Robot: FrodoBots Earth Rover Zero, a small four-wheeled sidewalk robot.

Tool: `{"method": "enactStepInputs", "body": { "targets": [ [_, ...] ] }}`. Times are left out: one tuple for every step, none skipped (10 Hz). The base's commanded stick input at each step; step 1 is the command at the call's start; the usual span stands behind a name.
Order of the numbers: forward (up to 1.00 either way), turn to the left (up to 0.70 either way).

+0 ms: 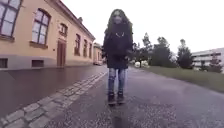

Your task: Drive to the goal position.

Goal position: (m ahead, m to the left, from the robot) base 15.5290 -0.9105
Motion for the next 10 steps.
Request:
{"method": "enactStepInputs", "body": {
  "targets": [
    [-1.00, 0.00],
    [-1.00, 0.00],
    [-1.00, 0.00],
    [-1.00, 0.00],
    [-1.00, 0.00],
    [-1.00, 0.00],
    [-0.87, 0.00],
    [-0.57, 0.00],
    [-0.04, 0.00],
    [0.00, 0.00]
  ]
}}
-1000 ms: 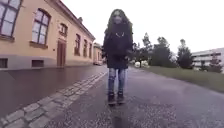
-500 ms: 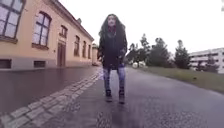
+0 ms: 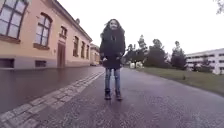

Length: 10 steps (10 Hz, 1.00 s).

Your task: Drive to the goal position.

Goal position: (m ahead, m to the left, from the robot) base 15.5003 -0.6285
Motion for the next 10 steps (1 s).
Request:
{"method": "enactStepInputs", "body": {
  "targets": [
    [0.00, 0.00],
    [0.00, 0.00],
    [0.00, 0.00],
    [0.00, 0.00],
    [0.00, 0.00],
    [0.00, 0.00],
    [0.00, 0.00],
    [0.00, 0.00],
    [0.75, -0.30],
    [0.96, -0.38]
  ]
}}
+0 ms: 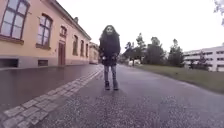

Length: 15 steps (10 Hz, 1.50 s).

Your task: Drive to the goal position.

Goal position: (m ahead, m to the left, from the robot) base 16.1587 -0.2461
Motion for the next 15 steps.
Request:
{"method": "enactStepInputs", "body": {
  "targets": [
    [1.00, -0.40],
    [1.00, -0.40],
    [1.00, -0.40],
    [1.00, -0.40],
    [1.00, -0.40],
    [1.00, -0.40],
    [1.00, -0.40],
    [1.00, -0.40],
    [1.00, -0.40],
    [1.00, -0.40],
    [1.00, -0.40],
    [0.56, -0.22],
    [0.03, -0.01],
    [0.00, 0.00],
    [0.00, 0.00]
  ]
}}
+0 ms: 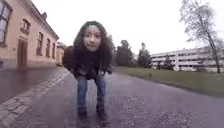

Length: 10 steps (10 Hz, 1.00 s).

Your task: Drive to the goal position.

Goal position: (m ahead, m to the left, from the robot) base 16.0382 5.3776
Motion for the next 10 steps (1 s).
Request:
{"method": "enactStepInputs", "body": {
  "targets": [
    [0.00, 0.00],
    [0.00, 0.00],
    [0.00, 0.00],
    [0.00, 0.00],
    [0.00, 0.00],
    [0.00, 0.00],
    [0.00, 0.00],
    [0.32, 0.00],
    [0.71, 0.00],
    [1.00, 0.00]
  ]
}}
